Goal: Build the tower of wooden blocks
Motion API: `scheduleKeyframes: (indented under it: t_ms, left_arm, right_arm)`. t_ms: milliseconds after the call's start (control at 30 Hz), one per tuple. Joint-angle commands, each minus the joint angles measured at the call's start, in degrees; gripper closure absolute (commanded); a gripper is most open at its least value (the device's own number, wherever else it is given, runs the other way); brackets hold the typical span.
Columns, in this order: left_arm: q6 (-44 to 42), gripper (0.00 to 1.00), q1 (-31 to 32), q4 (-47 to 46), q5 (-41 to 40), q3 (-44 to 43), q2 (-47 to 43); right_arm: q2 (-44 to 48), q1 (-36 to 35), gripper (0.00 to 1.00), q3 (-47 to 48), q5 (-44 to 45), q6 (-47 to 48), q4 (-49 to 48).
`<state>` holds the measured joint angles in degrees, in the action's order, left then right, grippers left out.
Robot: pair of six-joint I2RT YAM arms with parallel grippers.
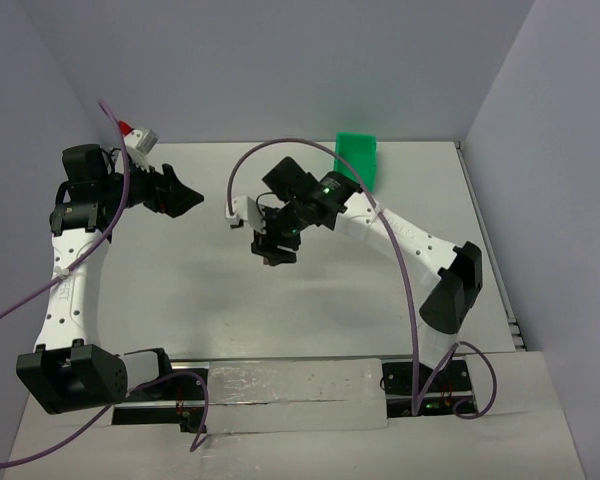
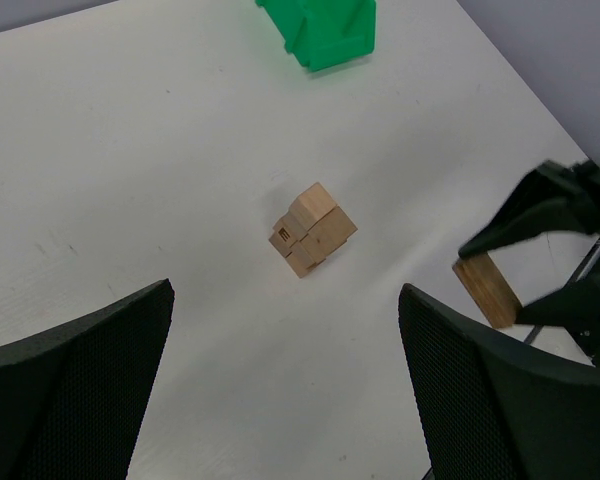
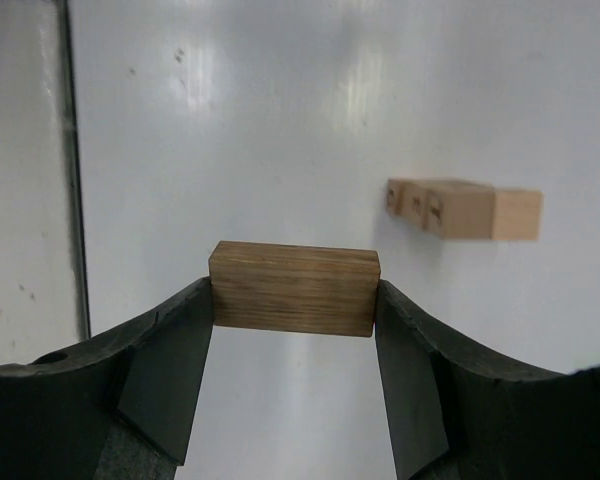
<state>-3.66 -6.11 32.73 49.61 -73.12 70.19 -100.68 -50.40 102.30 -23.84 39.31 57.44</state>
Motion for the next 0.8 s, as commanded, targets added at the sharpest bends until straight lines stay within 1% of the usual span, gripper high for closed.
scheduleKeyframes:
  t_ms: [0, 133, 233, 600, 767]
  left_arm:
    - [-0.7, 0.01, -0.2, -1.8, 2.6, -1.3, -0.6]
    - [-0.9, 0.01, -0.2, -1.6, 2.7, -1.4, -0.4]
    - [-0.8, 0.01, -0.2, -1.6, 2.9, -1.4, -0.3]
    - [0.1, 0.01, -0.3, -2.4, 2.5, -1.0, 0.3]
    - [0.1, 0.01, -0.3, -2.3, 2.7, -1.2, 0.6]
  right_arm:
    - [-5.5, 5.1, 0.56, 10.2, 1.2, 2.7, 7.7]
    - [-9.7, 7.3, 0.56, 17.1, 2.0, 4.7, 9.7]
    - [-12.8, 8.8, 0.56, 19.9, 1.9, 6.1, 10.4]
    - [-17.6, 10.3, 0.56, 22.5, -0.1, 7.9, 8.0]
    - [-20.2, 10.4, 0.56, 26.2, -0.8, 9.3, 9.5]
